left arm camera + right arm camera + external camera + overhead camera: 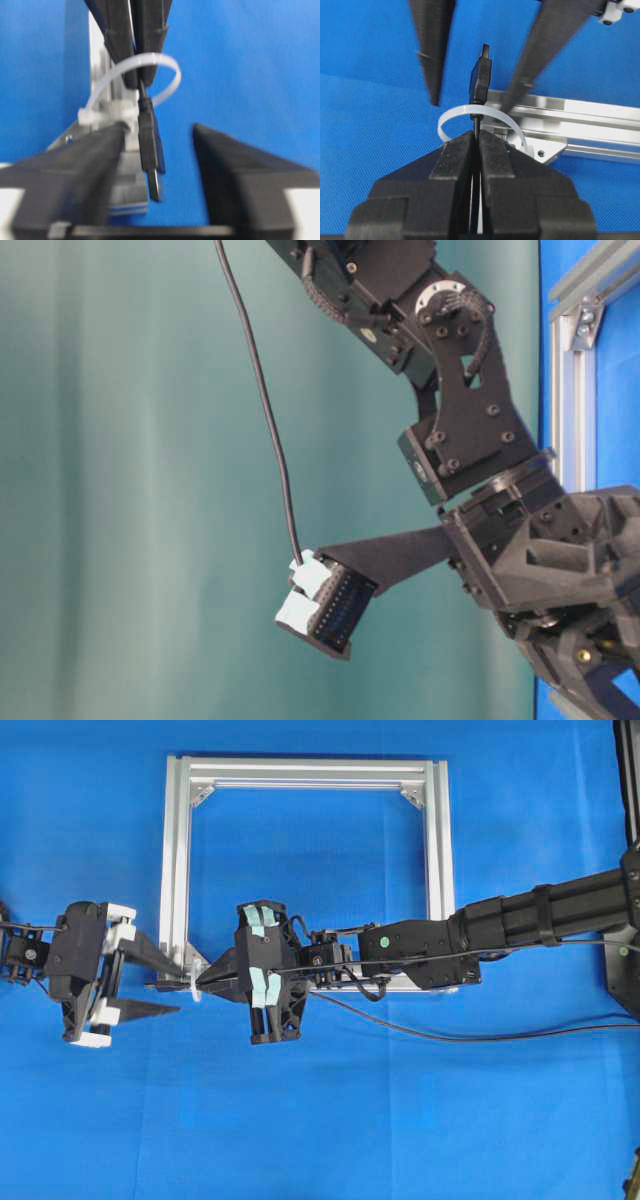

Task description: Insert the wire through the string loop located on the left side.

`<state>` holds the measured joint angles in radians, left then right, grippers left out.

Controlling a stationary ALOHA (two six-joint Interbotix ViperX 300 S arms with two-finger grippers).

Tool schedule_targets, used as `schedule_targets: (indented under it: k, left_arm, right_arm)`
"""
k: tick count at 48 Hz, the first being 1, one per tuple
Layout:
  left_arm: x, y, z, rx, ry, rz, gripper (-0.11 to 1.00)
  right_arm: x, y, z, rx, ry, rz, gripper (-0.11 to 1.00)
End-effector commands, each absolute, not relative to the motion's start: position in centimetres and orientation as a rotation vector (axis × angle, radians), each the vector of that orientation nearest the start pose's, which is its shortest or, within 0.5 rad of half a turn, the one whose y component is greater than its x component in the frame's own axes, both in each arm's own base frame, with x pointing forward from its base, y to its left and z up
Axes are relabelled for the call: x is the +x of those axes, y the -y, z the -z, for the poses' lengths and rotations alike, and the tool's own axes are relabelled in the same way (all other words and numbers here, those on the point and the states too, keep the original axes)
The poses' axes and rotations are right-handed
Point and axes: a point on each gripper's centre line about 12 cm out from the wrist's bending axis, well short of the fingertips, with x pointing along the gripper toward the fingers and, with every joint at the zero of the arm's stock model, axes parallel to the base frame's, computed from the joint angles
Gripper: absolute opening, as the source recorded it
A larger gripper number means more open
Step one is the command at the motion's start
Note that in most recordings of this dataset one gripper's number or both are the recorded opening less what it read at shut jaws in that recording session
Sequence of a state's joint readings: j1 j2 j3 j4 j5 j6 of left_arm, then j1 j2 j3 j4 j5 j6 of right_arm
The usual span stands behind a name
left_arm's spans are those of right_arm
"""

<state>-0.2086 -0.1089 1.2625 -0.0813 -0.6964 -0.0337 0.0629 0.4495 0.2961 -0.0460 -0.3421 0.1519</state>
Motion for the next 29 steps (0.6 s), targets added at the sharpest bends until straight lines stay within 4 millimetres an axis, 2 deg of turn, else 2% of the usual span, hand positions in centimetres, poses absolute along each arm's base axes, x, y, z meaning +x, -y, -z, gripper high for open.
schedule_targets:
  k: [1,4,6,29]
  left_arm:
    - [25.58,4.53,-11.23,-0.039,-0.433,0.124,0.31]
    - [25.47,4.49,-11.04,-0.034,-0.448,0.124,0.14]
    - [25.37,4.48,-10.93,-0.033,-0.459,0.124,0.07]
    - [25.43,4.17,-10.82,-0.035,-0.472,0.111,0.07]
  right_arm:
    - [51.55,-3.35,-13.63,0.097,-0.377,-0.056,0.0]
    - [51.53,-3.34,-13.48,0.097,-0.384,-0.055,0.0]
    - [51.54,-3.34,-13.47,0.096,-0.389,-0.054,0.0]
    - [51.5,-3.34,-13.4,0.093,-0.392,-0.055,0.0]
